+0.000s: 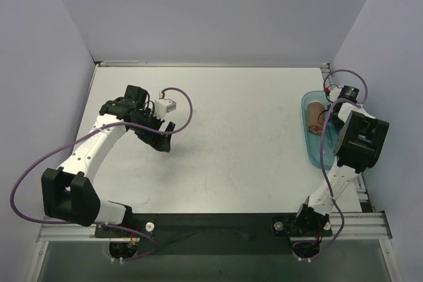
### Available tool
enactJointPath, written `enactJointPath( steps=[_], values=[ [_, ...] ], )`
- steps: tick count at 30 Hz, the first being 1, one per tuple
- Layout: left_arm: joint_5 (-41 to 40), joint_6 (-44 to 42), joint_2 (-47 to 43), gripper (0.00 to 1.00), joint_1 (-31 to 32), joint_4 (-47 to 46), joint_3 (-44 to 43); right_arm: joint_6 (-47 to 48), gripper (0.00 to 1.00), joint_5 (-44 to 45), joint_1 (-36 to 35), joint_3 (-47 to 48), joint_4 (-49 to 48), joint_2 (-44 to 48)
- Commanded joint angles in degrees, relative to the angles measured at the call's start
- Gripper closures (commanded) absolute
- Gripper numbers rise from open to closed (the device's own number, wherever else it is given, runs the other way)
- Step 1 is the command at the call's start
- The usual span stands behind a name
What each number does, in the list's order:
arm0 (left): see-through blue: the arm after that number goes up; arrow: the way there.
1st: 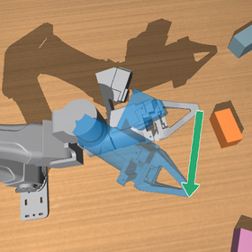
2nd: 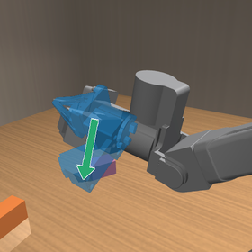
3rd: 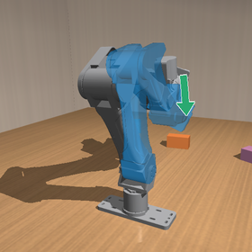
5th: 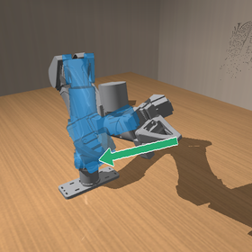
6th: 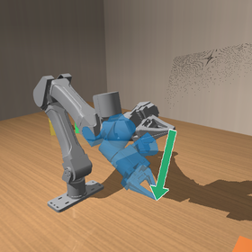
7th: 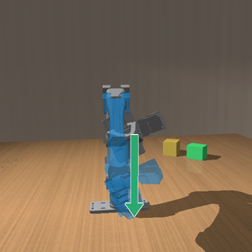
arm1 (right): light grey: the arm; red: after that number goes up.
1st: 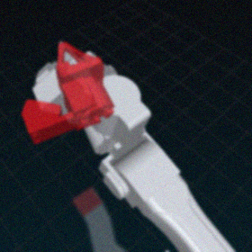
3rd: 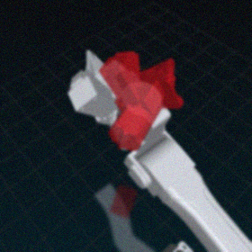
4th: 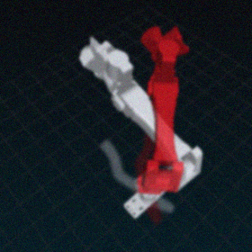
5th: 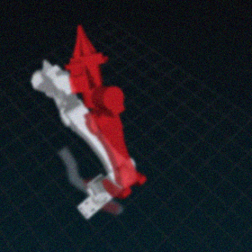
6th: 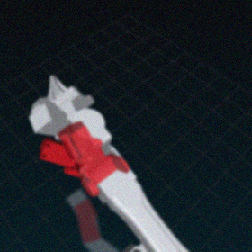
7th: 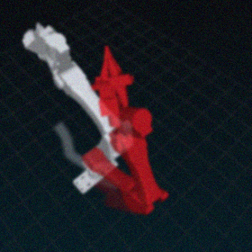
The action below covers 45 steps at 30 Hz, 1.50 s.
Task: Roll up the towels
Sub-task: Place the rolled towel into the container
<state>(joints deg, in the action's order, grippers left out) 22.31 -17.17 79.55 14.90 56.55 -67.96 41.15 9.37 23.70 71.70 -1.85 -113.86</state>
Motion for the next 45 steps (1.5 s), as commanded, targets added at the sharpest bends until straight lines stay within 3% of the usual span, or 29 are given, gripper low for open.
enactJointPath(
  steps=[1,3,11,19,23,35,38,45],
  values=[
    [1.0,0.2,0.5,0.03,-0.1,-0.1,-2.3,-0.9,0.86,2.2,0.7,-1.7,2.5,1.6],
    [1.2,0.3,0.7,0.03,-0.1,-0.2,-2.2,-0.9,0.68,1.8,0.7,-1.7,3.1,1.5],
    [1.2,0.1,1.0,0.03,-0.1,-0.4,-2.3,-2.6,0.48,-0.8,0.8,-1.1,6.3,3.1],
    [1.5,0.0,0.6,0.03,-0.1,-0.5,-2.6,-4.6,0.44,-3.1,1.1,0.7,10.7,4.6],
    [1.3,0.0,0.2,0.03,-0.1,-0.7,-2.3,-5.4,0.32,-4.2,1.4,1.3,12.1,5.1],
    [1.5,0.4,0.1,0.03,-0.1,-1.2,-3.0,-7.6,0.28,-6.7,2.1,2.7,15.0,7.4],
    [1.0,0.6,-0.9,0.03,-0.1,-2.0,-2.9,-7.9,0.16,-7.4,2.3,2.7,15.8,8.7],
    [0.5,1.4,-2.6,0.03,-0.1,-3.6,-3.1,-8.1,0.1,-8.8,2.3,2.7,18.9,12.7]
  ],
)
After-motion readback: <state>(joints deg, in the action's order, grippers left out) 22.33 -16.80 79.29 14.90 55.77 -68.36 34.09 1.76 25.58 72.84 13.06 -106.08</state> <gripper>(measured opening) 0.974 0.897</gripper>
